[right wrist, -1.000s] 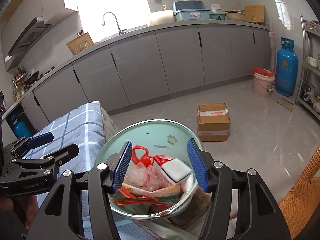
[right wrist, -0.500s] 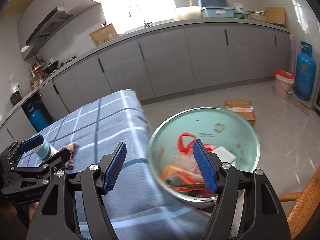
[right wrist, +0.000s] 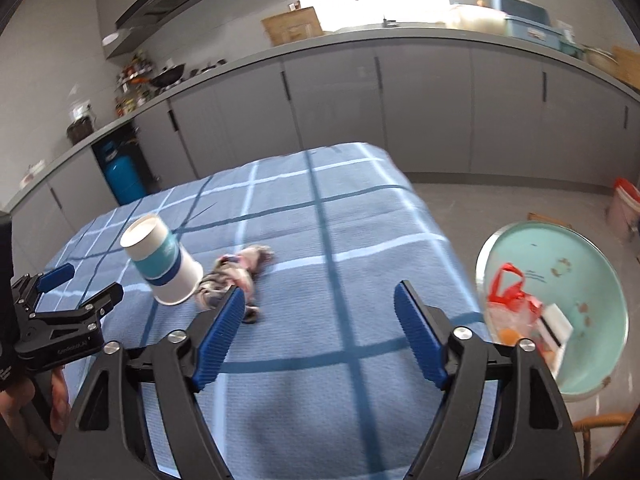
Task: Collect trash
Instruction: 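Move both open tools back over the table toward the cup and rag, then grasp the patterned rag with the right tool while the left grasps the paper cup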
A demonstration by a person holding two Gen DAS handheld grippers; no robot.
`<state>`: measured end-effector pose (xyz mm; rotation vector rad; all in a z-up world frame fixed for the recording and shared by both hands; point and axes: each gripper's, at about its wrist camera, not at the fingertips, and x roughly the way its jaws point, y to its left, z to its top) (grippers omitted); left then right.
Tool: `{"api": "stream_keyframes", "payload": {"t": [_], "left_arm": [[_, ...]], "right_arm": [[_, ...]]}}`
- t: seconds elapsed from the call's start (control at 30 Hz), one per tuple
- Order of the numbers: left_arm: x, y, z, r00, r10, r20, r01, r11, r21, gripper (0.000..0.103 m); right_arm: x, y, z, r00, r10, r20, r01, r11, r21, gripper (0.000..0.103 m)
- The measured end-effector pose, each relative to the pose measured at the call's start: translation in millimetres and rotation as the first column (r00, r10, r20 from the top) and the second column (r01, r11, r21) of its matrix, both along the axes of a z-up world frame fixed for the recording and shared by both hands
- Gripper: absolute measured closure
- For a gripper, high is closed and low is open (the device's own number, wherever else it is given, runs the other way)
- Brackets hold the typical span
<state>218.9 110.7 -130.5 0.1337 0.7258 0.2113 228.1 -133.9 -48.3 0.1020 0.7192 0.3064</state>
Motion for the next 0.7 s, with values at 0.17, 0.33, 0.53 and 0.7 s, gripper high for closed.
{"api": "stream_keyframes", "payload": {"t": [0.17, 0.33, 0.53, 0.7], "left_arm": [[-0.7, 28.6, -9.7, 0.998, 0.059, -0.037, -0.06, 0.998, -0.023, 0.005], [-4.4, 39.7, -11.4, 0.997, 0.072, -0.035, -0.073, 0.997, -0.034, 0.005], [-5.3, 42.7, -9.3, 0.997, 0.065, -0.034, -0.067, 0.996, -0.061, 0.005], [-1.4, 28.9, -6.6, 1.0, 0.017, -0.019, -0.018, 0.997, -0.071, 0.005]], "right_arm": [[12.2, 47.4, -3.9, 0.997, 0.078, -0.017, -0.079, 0.996, -0.043, 0.017], [29.9, 83.4, -18.1, 0.99, 0.122, -0.069, -0.127, 0.989, -0.077, 0.017], [46.2, 104.2, -35.9, 0.982, 0.132, -0.135, -0.147, 0.983, -0.108, 0.019], [42.6, 94.1, -42.3, 0.972, 0.147, -0.181, -0.166, 0.982, -0.091, 0.073]]}}
